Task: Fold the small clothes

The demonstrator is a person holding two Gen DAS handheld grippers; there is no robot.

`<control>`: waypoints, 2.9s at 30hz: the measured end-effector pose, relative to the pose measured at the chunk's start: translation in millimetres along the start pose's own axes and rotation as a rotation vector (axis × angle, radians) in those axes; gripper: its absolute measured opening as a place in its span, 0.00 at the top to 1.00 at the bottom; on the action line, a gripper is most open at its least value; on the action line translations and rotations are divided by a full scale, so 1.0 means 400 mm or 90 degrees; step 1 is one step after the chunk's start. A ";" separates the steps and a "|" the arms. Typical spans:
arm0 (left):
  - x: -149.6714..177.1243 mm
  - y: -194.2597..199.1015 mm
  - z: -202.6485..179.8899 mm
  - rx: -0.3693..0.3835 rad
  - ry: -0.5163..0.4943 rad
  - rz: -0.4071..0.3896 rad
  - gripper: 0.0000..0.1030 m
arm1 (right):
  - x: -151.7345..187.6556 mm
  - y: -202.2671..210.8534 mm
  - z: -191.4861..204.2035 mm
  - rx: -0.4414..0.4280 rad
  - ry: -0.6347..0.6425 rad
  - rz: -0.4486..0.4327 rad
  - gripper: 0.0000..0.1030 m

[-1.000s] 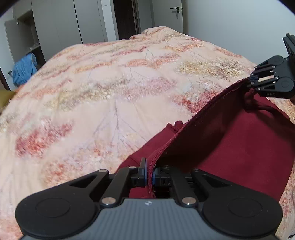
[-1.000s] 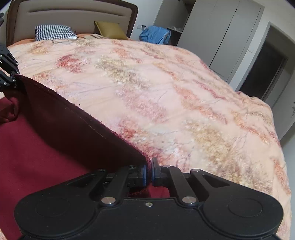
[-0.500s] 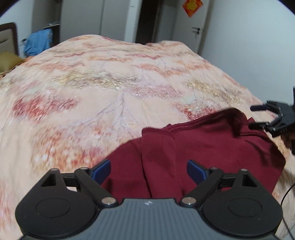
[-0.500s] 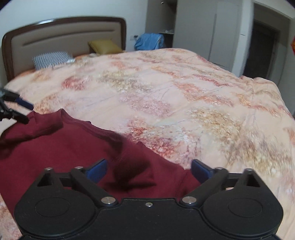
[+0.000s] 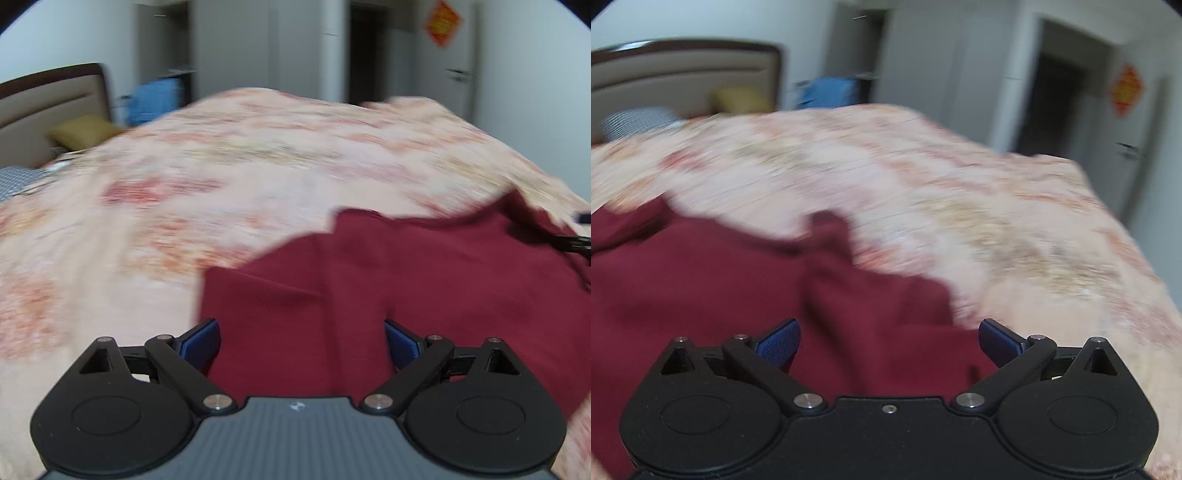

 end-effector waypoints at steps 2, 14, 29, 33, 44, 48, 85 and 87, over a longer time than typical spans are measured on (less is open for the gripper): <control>0.006 -0.009 0.046 -0.045 0.038 0.013 0.06 | -0.018 -0.019 -0.046 0.051 -0.053 -0.015 0.01; 0.083 0.090 0.169 0.003 0.193 -0.064 0.01 | -0.005 0.020 -0.092 0.115 -0.148 -0.017 0.01; 0.246 0.174 0.079 -0.085 -0.015 -0.036 0.00 | 0.055 0.081 0.397 -0.164 0.007 0.019 0.01; 0.218 0.172 0.047 -0.087 -0.061 -0.076 0.00 | 0.003 0.043 0.579 -0.308 0.040 0.044 0.06; 0.192 0.162 -0.024 -0.102 -0.170 -0.166 0.30 | -0.095 -0.084 0.939 -0.459 0.209 0.180 0.52; 0.192 0.161 -0.013 -0.114 -0.178 -0.172 0.47 | -0.075 -0.134 0.980 -0.446 0.220 0.214 0.58; 0.235 0.175 0.026 -0.011 0.147 -0.078 0.51 | -0.066 -0.001 0.717 -0.338 0.130 0.045 0.09; 0.239 0.187 0.017 -0.010 0.149 -0.062 0.38 | -0.052 0.029 0.651 -0.309 0.107 0.036 0.03</control>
Point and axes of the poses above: each gripper's, at about its wrist camera, not at the fingertips, and y roughly against the way its jaws point, z to its left, x to its underside, the point moved 6 cm from there along -y, roughly the way its jaws point, and after that the axes turned 14 degrees about -y, right-handed, at the moved point
